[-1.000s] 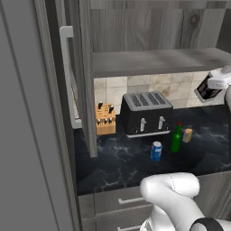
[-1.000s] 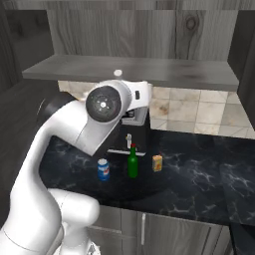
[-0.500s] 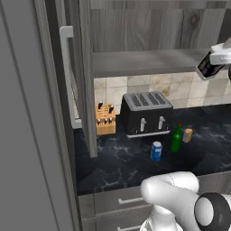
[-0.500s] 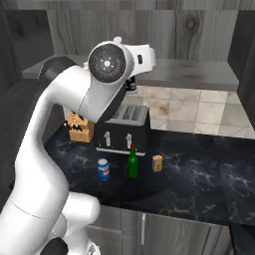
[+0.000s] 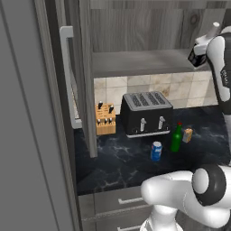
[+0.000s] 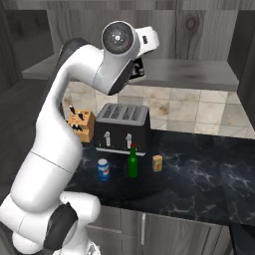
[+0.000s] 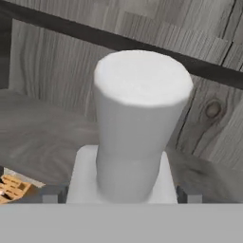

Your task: Sort all alcoholic drinks to one cabinet, and non-alcoholic drinks to the other.

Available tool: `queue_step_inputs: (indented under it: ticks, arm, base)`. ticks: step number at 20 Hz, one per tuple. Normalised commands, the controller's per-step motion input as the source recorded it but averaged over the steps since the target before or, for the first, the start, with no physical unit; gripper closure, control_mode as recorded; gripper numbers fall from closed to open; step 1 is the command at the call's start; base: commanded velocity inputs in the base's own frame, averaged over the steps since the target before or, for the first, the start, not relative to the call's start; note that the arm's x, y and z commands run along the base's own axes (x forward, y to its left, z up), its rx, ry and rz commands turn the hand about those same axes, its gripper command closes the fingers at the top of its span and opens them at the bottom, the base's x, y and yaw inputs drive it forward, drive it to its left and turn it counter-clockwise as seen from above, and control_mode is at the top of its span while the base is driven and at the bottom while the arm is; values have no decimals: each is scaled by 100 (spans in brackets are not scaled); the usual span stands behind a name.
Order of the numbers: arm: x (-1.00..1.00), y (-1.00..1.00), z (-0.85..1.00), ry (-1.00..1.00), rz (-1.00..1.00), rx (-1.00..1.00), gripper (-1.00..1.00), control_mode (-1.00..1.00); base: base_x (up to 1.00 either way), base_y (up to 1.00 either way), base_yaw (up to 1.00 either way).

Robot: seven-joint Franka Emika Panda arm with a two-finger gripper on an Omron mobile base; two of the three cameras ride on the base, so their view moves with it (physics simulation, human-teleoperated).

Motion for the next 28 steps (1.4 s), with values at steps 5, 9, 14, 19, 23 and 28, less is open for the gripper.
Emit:
queue_step_inputs:
  ticks: [5,9,14,19,23,28]
  arm:
    - [100,0,-17,1,0,-8,100,-100]
    - [93,0,-41,7,0,-5,100,-100]
    - [83,-9,-46,9,0,-2,100,-100]
    - [77,-19,-18,2,0,0,100,-100]
    - [57,-9,-3,0,0,-2,100,-100]
    - [25,-2,-2,0,0,-1,-100,-100]
  base:
    - [0,0,0]
    - [0,0,0]
    - [0,0,0]
    - [0,0,0]
    - [0,0,0]
    - [0,0,0]
